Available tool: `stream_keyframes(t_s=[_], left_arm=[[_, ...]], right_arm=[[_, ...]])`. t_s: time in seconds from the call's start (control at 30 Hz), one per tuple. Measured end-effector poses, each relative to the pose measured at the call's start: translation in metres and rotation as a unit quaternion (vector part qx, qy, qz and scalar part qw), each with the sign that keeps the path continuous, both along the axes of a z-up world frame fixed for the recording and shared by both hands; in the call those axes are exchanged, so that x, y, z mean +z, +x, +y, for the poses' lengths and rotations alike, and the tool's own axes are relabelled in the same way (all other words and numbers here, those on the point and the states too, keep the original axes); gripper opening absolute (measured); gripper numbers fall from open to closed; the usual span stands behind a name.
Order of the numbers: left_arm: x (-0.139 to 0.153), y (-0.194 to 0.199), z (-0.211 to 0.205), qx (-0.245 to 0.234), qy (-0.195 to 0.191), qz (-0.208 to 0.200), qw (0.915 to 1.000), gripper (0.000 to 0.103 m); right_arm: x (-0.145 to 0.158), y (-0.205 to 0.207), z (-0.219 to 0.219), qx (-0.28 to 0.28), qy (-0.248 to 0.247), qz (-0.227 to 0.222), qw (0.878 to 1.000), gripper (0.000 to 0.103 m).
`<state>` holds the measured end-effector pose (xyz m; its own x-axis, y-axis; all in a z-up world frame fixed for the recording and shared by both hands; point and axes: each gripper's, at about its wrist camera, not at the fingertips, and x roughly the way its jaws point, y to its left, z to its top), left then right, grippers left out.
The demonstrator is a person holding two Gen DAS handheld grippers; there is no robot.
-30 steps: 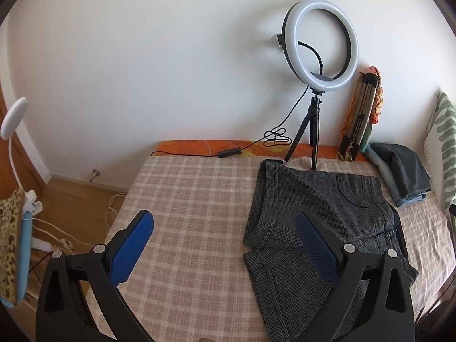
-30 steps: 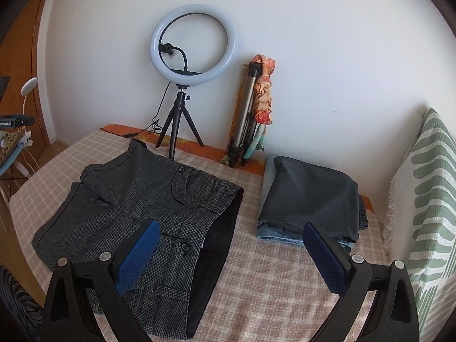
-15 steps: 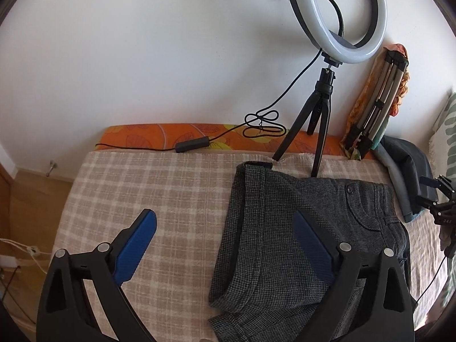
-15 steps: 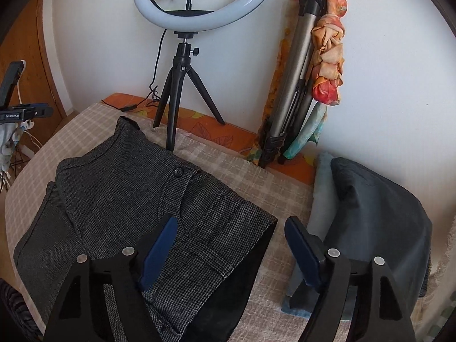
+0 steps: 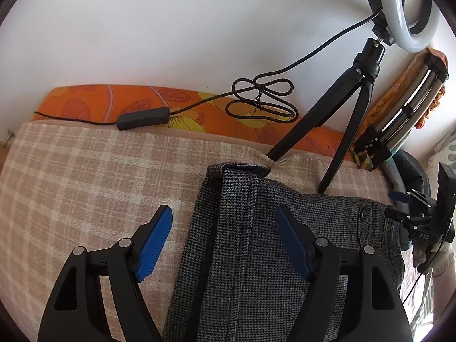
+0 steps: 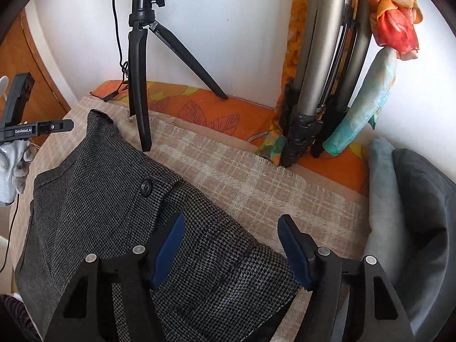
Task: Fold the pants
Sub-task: 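Move both tools to the waistband and close the left gripper on it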
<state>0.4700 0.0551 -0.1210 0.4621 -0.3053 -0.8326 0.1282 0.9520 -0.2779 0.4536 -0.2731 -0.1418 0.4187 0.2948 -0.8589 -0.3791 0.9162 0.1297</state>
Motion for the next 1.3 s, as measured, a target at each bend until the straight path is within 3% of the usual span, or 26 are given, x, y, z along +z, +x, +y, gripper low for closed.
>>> stream_keyframes(t_s=[0.1, 0.2, 0.27, 0.33, 0.37, 0.43, 0.47, 0.53, 0.7, 0.83, 0.87, 0.9, 1.07, 1.2, 1.3], left_arm=[[-0.007, 0.007, -0.005, -0.004, -0.003, 0.003, 1.0000, 0.070], [-0.015, 0.012, -0.008, -0.009, -0.004, 0.010, 0.9999, 0.052], [-0.019, 0.013, -0.008, -0.013, -0.017, 0.018, 0.9996, 0.032], [-0.021, 0.013, -0.009, -0.019, -0.026, 0.020, 0.9993, 0.026], [-0.021, 0.012, -0.011, -0.021, -0.021, 0.017, 0.9994, 0.021], [-0.020, 0.012, -0.014, -0.026, -0.012, 0.013, 0.9995, 0.012], [-0.018, 0.010, -0.015, -0.026, -0.007, 0.010, 0.9996, 0.011], [-0.016, 0.009, -0.017, -0.024, 0.005, 0.006, 0.9997, 0.010], [-0.013, 0.008, -0.022, -0.033, 0.051, -0.007, 0.9981, 0.012], [-0.008, 0.015, -0.017, -0.032, 0.041, -0.008, 0.9986, 0.036], [-0.008, 0.018, -0.016, -0.027, 0.047, -0.007, 0.9985, 0.052], [-0.008, 0.021, -0.015, -0.021, 0.052, -0.006, 0.9984, 0.058], [-0.005, 0.034, -0.015, -0.030, 0.053, -0.015, 0.9980, 0.063], [-0.014, 0.048, -0.019, -0.056, 0.055, 0.004, 0.9969, 0.063], [-0.022, 0.053, -0.021, -0.054, 0.042, 0.014, 0.9975, 0.063]], right_arm=[[-0.008, 0.007, 0.003, 0.013, 0.011, 0.016, 1.000, 0.070], [-0.017, 0.011, 0.010, 0.025, 0.009, 0.032, 0.999, 0.070], [-0.024, 0.013, 0.014, 0.035, 0.009, 0.044, 0.998, 0.070], [-0.026, 0.014, 0.017, 0.037, 0.008, 0.038, 0.999, 0.066], [-0.025, 0.014, 0.017, 0.039, 0.017, 0.039, 0.998, 0.061], [-0.022, 0.013, 0.015, 0.034, 0.041, 0.046, 0.997, 0.033], [-0.020, 0.012, 0.016, 0.032, 0.042, 0.043, 0.998, 0.031], [-0.012, 0.005, 0.018, 0.038, 0.042, 0.035, 0.998, 0.015], [0.009, 0.001, 0.011, 0.020, 0.037, -0.003, 0.999, 0.011], [0.004, 0.000, 0.018, 0.030, 0.013, -0.001, 0.999, 0.011], [0.003, 0.001, 0.019, 0.031, 0.012, 0.001, 0.999, 0.011], [0.002, 0.002, 0.019, 0.031, 0.014, 0.002, 0.999, 0.011], [-0.003, 0.003, 0.020, 0.038, 0.010, 0.012, 0.999, 0.017], [-0.006, 0.007, 0.016, 0.039, -0.003, 0.024, 0.999, 0.039], [-0.012, 0.009, 0.011, 0.028, -0.019, 0.035, 0.999, 0.070]])
